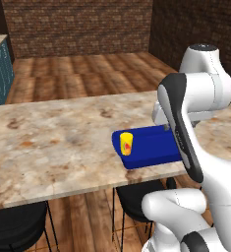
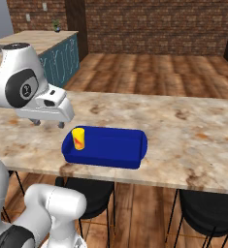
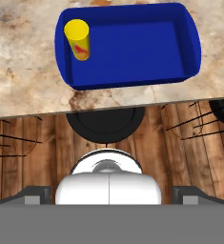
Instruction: There is a tray on the dining counter. Grab the cup, mug, and pitcher and place them on the tray. The pitcher may be placed next to the tray if it cannot fit the tray.
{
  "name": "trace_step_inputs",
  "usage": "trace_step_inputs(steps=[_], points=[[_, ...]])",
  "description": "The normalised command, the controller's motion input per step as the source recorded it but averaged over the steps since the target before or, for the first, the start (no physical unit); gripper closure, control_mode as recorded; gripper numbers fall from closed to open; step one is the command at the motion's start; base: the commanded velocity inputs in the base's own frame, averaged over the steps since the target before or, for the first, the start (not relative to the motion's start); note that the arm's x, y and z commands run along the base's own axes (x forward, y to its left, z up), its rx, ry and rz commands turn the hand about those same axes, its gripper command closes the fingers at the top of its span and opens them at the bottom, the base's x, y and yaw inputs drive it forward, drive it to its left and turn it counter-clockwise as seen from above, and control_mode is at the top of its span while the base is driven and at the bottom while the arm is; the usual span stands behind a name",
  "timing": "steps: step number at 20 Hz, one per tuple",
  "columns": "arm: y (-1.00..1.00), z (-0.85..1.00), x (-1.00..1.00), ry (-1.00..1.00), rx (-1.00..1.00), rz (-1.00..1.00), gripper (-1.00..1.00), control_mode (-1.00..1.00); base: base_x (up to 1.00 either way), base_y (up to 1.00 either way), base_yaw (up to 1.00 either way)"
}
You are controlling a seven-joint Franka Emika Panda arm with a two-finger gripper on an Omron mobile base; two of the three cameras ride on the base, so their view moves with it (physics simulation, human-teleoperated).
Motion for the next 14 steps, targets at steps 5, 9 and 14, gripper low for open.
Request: trace_step_inputs(steps=[5, 9, 14], points=[[-0.12, -0.12, -0.33, -0.05, 0.00, 0.03, -1.00, -1.00, 0.00, 0.00, 0.00], [-0.27, -0.07, -0.05, 0.00, 0.07, 0.06, -1.00, -1.00, 0.00, 0.00, 0.00], [0.01, -0.01, 0.00, 0.00, 0.03, 0.00, -1.00, -1.00, 0.00, 0.00, 0.00]])
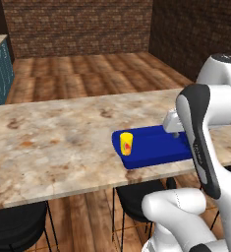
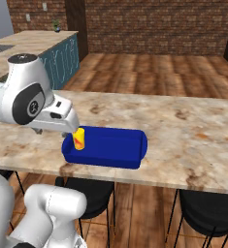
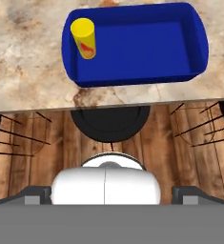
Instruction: There is a tray on the dining counter. Grab the cup, mug, and pitcher and place them on the tray. The pitcher may be placed next to the tray if it cannot fit the tray.
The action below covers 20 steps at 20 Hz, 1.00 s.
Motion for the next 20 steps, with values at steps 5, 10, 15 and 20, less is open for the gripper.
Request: trace_step_inputs(steps=[5, 10, 15, 20], points=[[0.02, -0.02, -0.01, 0.00, 0.00, 0.00, -1.00, 1.00, -0.55, 0.00, 0.04], [0.00, 0.00, 0.00, 0.00, 0.00, 0.00, -1.00, 1.00, -1.00, 0.48, 0.09], [0.00, 0.00, 0.00, 0.00, 0.00, 0.00, -1.00, 1.00, -0.84, 1.00, 0.03], [0.00, 0.00, 0.00, 0.00, 0.00, 0.00, -1.00, 1.00, -0.45, 1.00, 0.01]])
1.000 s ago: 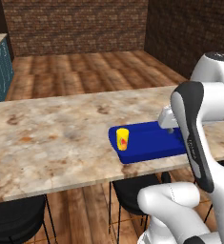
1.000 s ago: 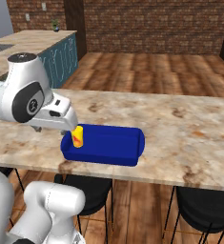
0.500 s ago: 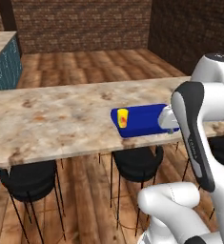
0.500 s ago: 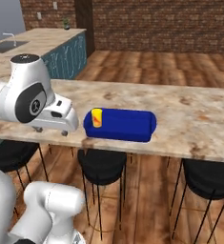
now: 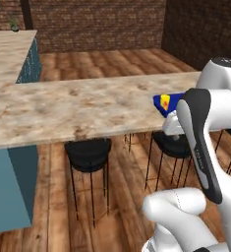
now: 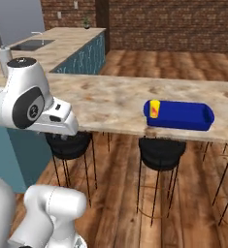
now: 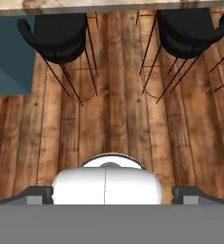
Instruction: There is a tray on the dining counter. Grab the cup, mug, and pitcher and place them on the tray. The pitcher may be placed next to the tray if it cannot fit the tray.
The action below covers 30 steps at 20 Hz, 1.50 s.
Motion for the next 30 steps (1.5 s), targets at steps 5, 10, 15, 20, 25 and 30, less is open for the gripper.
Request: trace_step_inputs(steps=[5, 10, 15, 20, 25, 30], points=[[0.00, 0.00, 0.00, 0.00, 0.00, 0.00, -1.00, 1.00, -0.13, 1.00, 0.00], [0.00, 0.00, 0.00, 0.00, 0.00, 0.00, -1.00, 1.00, 0.00, 1.00, 0.00], [0.00, 0.00, 0.00, 0.00, 0.00, 0.00, -1.00, 1.00, 0.09, 1.00, 0.00], [0.00, 0.00, 0.00, 0.00, 0.00, 0.00, -1.00, 1.00, 0.07, 1.00, 0.00], [0.00, 0.00, 0.00, 0.00, 0.00, 0.00, -1.00, 1.00, 0.04, 1.00, 0.00], [0.00, 0.00, 0.00, 0.00, 0.00, 0.00, -1.00, 1.00, 0.02, 1.00, 0.00]])
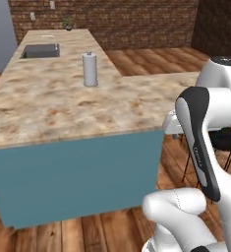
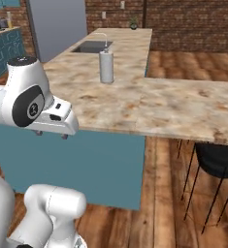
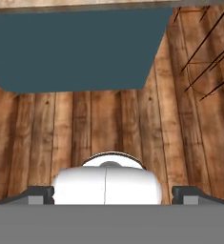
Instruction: There is a tray on the dining counter. Grab the cup, mug, and pitcher and place them on the tray. The pitcher may be placed next to the tray if it cannot fit the tray.
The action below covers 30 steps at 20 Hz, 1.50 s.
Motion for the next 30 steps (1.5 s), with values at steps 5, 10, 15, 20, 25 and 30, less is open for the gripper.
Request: trace_step_inputs(steps=[5, 10, 15, 20, 25, 30], points=[[0.00, 0.00, 0.00, 0.00, 0.00, 0.00, -1.00, 1.00, 0.00, 1.00, 0.00], [0.00, 0.00, 0.00, 0.00, 0.00, 0.00, -1.00, 1.00, 0.00, 1.00, 0.00], [0.00, 0.00, 0.00, 0.00, 0.00, 0.00, -1.00, 1.00, 0.04, 1.00, 0.00], [0.00, 0.00, 0.00, 0.00, 0.00, 0.00, -1.00, 1.00, 0.07, 1.00, 0.00], [0.00, 0.00, 0.00, 0.00, 0.00, 0.00, -1.00, 1.00, 0.12, 1.00, 0.00], [0.00, 0.00, 0.00, 0.00, 0.00, 0.00, -1.00, 1.00, 0.13, 1.00, 0.00]])
